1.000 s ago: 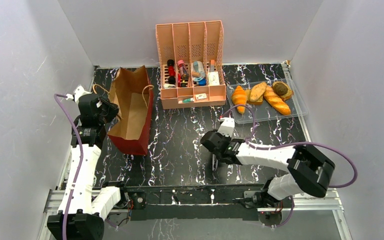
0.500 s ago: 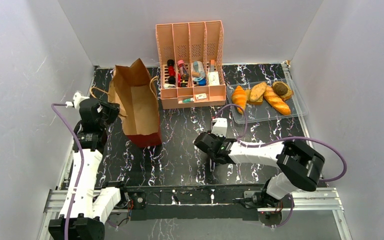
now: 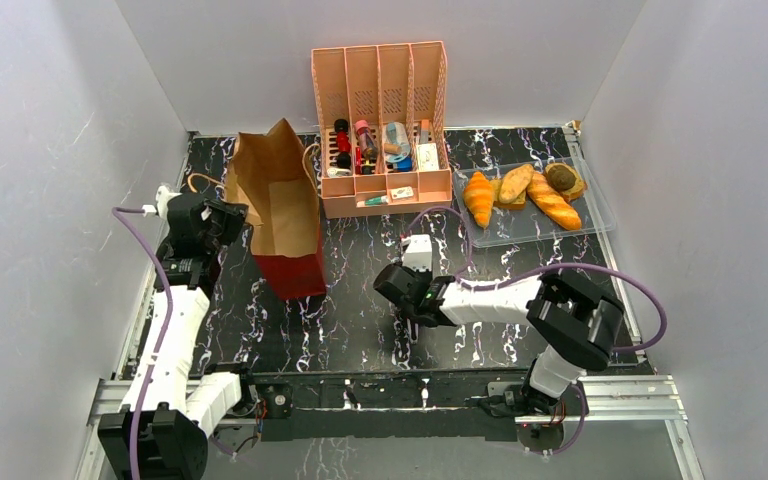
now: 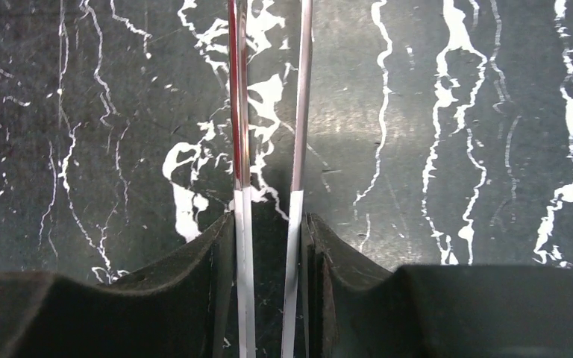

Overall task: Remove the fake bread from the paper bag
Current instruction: Place the clamp at the center of the board.

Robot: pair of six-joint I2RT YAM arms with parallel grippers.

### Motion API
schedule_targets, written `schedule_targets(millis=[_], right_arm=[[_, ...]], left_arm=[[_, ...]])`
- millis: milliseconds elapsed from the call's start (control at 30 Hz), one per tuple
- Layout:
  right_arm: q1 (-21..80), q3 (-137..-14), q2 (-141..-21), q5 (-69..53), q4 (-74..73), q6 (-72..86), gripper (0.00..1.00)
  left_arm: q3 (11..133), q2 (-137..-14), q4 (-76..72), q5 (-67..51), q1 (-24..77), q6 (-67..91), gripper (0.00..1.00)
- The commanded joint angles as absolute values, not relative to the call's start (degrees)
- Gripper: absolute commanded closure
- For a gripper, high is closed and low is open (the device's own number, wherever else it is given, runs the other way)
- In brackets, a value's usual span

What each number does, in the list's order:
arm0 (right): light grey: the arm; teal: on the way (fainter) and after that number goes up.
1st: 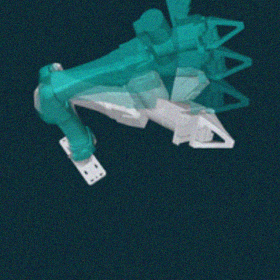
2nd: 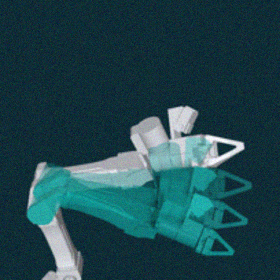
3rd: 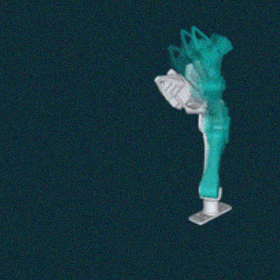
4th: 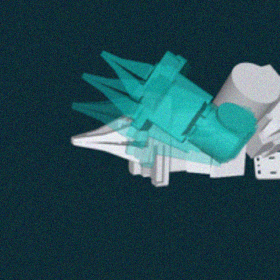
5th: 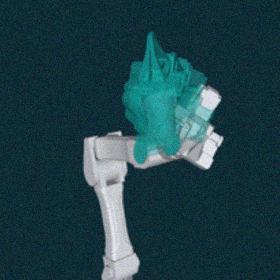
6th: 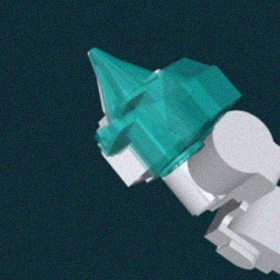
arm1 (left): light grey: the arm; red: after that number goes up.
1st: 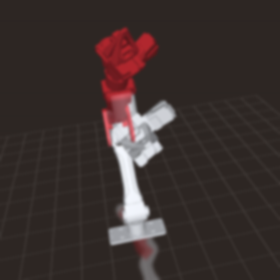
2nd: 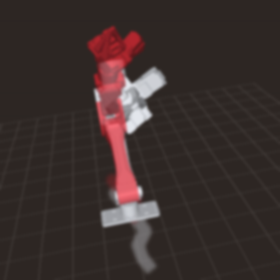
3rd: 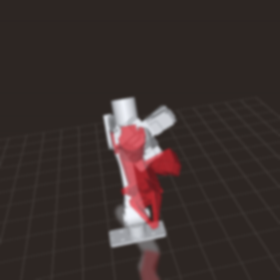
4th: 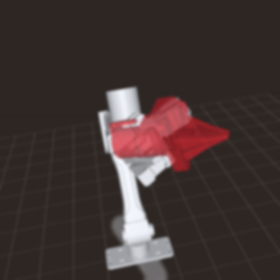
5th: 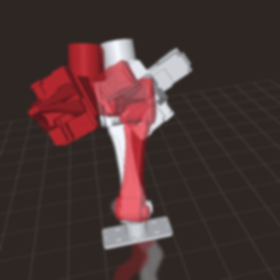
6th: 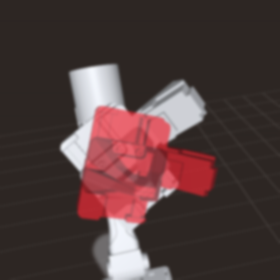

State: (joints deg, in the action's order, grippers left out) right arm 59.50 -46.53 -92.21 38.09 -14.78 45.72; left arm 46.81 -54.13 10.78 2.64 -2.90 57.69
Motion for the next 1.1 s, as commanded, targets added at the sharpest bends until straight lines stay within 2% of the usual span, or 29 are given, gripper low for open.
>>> schedule_targets(millis=[0, 333, 467, 567, 867, 1067], right_arm=[[60.47, -49.67, -94.32, 37.50, -10.46, 43.88, 0.66], [60.57, -52.06, -97.74, 37.73, -11.42, 43.93, 0.50], [61.27, -52.35, -96.31, 39.08, -12.44, 44.02, 0.45], [62.03, -52.86, -94.84, 40.46, -13.69, 43.95, 0.35], [63.51, -54.82, -91.73, 42.77, -17.07, 43.91, 0.33], [64.61, -56.75, -89.88, 44.30, -19.15, 43.61, 0.31]], left_arm=[[46.75, -56.86, 9.84, -1.75, -3.23, 55.92, 0.78], [48.34, -58.09, 10.65, -4.08, -3.33, 52.80, 0.37], [49.58, -56.86, 12.21, -3.36, -3.30, 51.82, 0.33], [50.52, -55.24, 13.78, -1.94, -3.31, 51.57, 0.31], [53.78, -51.50, 17.12, 1.33, -3.31, 51.03, 0.20], [55.73, -50.43, 18.21, 1.93, -3.26, 51.17, 0.19]])
